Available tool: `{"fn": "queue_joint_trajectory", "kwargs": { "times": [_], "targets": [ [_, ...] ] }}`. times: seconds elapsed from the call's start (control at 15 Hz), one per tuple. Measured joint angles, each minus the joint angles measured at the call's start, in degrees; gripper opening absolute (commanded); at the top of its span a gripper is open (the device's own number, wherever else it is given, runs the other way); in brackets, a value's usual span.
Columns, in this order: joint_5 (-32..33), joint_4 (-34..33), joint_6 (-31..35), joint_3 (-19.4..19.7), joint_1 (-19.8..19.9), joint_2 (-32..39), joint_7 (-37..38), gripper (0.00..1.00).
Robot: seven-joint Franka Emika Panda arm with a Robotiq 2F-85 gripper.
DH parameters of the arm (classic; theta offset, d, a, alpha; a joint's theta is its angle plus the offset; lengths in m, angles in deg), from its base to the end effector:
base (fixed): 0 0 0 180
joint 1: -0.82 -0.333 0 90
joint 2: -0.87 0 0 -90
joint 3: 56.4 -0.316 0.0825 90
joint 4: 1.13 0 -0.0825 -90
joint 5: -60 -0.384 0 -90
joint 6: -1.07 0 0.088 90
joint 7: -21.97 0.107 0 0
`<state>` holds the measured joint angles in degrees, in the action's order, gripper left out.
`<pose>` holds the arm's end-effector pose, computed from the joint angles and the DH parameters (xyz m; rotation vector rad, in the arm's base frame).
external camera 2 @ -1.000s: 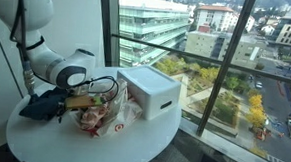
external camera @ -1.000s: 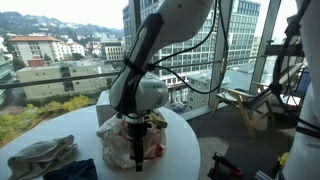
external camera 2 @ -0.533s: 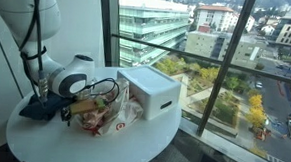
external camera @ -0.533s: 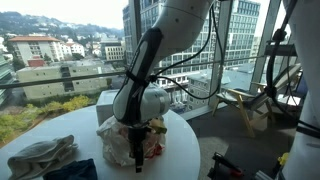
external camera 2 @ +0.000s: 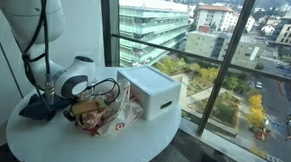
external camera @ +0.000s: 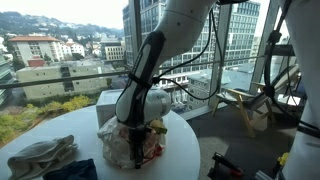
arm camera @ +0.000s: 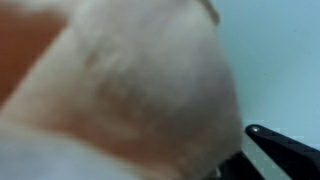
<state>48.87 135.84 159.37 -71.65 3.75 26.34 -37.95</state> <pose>0.4755 0.1061 0.1353 -2.5480 -1.4866 -0.0178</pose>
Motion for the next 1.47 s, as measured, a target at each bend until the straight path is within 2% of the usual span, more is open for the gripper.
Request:
{"fn": "queue_joint_trajectory", "kwargs": {
  "times": [0.27,0.53,0.73,1.07,1.47],
  "targets": [
    [-0.81,-0.06,-1.29,-2.58,2.51,-0.02,-0.09,0.00],
    [-8.22,-0.98,-7.40,-8.77,8.24,-1.27,-3.87,0.00],
    [-14.06,-0.80,-8.72,-10.25,9.56,-4.36,-6.80,0.00],
    [-20.09,1.37,-8.67,-9.62,8.34,-12.38,-8.84,0.00],
    [-22.01,5.95,-8.53,-4.40,1.10,-22.84,-8.81,0.00]
  ]
}}
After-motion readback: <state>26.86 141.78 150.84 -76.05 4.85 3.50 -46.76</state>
